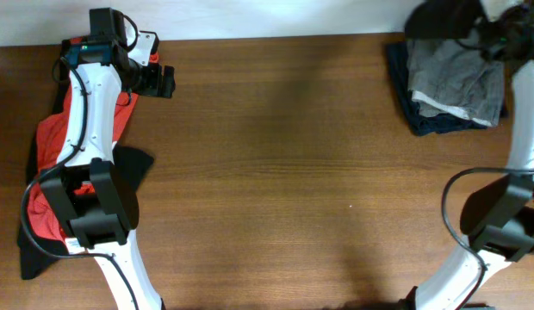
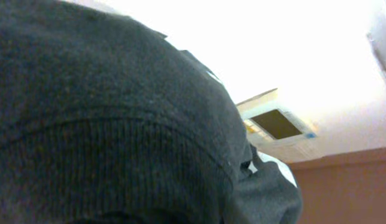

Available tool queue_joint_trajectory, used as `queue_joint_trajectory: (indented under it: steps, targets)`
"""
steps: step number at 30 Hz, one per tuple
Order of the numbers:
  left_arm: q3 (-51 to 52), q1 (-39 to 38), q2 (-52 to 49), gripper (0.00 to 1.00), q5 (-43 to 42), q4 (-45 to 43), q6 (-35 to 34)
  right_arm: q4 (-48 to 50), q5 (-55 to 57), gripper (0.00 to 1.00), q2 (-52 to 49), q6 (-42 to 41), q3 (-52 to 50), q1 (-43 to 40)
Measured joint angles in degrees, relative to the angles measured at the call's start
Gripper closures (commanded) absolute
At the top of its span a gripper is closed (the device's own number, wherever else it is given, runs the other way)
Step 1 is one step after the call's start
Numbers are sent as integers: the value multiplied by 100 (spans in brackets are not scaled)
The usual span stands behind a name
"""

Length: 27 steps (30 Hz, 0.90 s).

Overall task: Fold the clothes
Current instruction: 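Carry the bundle right and place it on the folded clothes stack, then open the right gripper and lift away from the stack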

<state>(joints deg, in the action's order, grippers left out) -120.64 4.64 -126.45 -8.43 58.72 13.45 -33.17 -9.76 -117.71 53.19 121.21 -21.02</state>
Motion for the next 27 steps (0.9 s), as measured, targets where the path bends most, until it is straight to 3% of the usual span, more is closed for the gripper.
queue_joint_trajectory:
  steps: [14,27]
  targets:
    - [0,0,0,1,0,-114,0,490,-859,96,-1821,446,39,-289]
    - [0,-2,0,1,0,-212,0,249,-1080,96,-1845,474,46,-704]
